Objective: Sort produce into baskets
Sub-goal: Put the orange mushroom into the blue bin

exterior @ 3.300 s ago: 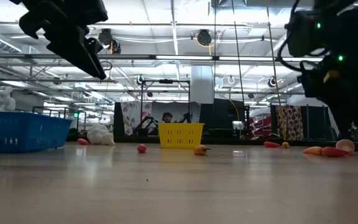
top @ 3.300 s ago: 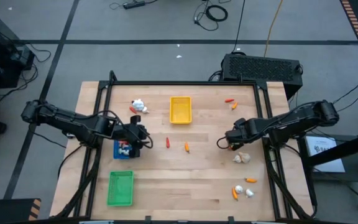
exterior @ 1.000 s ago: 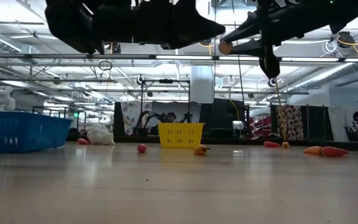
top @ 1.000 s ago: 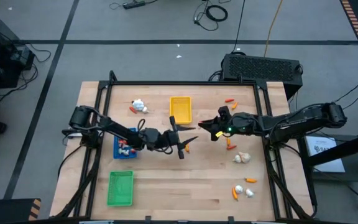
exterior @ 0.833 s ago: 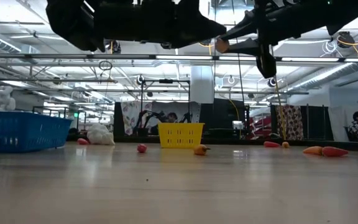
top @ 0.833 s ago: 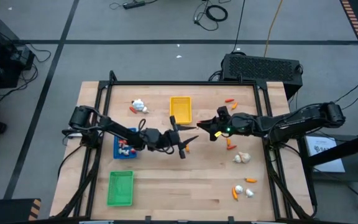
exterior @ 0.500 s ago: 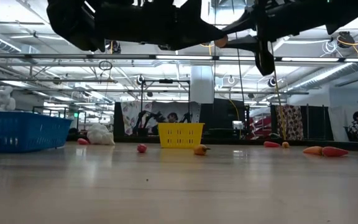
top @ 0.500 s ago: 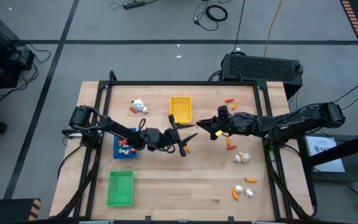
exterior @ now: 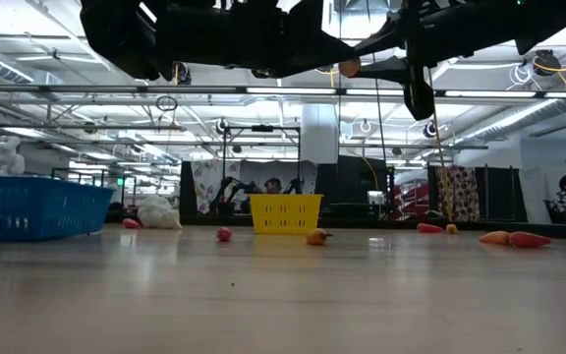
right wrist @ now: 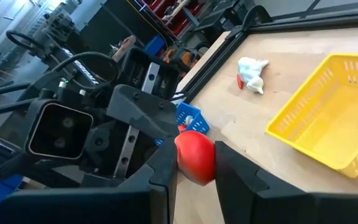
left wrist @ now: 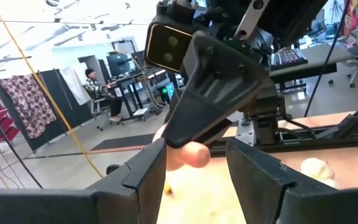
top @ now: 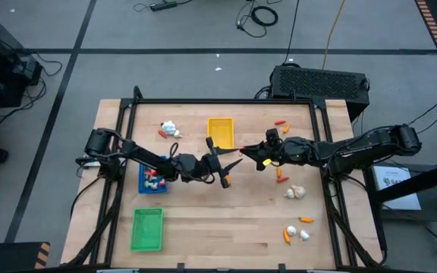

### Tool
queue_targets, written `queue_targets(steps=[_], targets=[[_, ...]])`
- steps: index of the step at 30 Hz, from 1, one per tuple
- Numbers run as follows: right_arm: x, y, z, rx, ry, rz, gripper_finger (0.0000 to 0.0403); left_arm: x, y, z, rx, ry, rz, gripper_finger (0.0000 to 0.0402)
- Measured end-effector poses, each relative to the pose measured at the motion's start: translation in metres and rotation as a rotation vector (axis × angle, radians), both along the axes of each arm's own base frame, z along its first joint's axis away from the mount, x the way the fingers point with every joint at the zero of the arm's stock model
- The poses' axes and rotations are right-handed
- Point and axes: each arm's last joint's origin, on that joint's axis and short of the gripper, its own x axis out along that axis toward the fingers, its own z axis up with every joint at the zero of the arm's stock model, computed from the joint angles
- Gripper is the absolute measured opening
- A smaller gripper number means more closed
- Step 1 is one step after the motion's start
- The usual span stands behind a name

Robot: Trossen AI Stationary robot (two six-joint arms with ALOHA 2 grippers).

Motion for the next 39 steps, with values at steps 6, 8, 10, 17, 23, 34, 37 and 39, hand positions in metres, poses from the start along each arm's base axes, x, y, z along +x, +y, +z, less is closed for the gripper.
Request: queue_targets(steps=[6,8,10,17,23,34,37,39], targets=[[0.0,0.0,0.0002,-0.001,-0.002,0.0,0.0075,0.0002,0.0015,-0.0005,0.0,0.005,0.004,0.0176],[0.0,0.0,0.0001,-0.004,-0.001,0.0,0.0075,0.0002,0.0015,-0.0003,-0.001,0.003,0.004,0.0175],[0.0,0.0,0.0001,-0.01,0.001,0.001,0.0075,0.0002,0.0015,-0.0002,-0.001,0.002,0.004,0.0173],[0.0,-0.0001,0.0001,-0.027,0.005,0.003,0.0075,0.0002,0.0015,-0.0006,-0.002,0.006,0.005,0.0105],[0.0,-0.0003,0.0,-0.028,0.005,0.001,0.0076,0.0003,0.0013,-0.0019,-0.002,0.019,0.007,0.003],[0.0001,-0.0003,0.0004,-0.088,0.013,0.02,0.0105,0.0003,0.0014,-0.002,0.044,0.037,0.017,0.0002],[0.0002,0.0,0.0006,-0.108,0.015,0.038,0.0143,0.0002,0.0014,-0.0021,0.047,0.039,0.023,0.0002],[0.0002,-0.0004,0.0005,-0.119,0.018,0.046,0.0171,0.0002,0.0016,-0.0025,0.047,0.043,0.029,0.0001]])
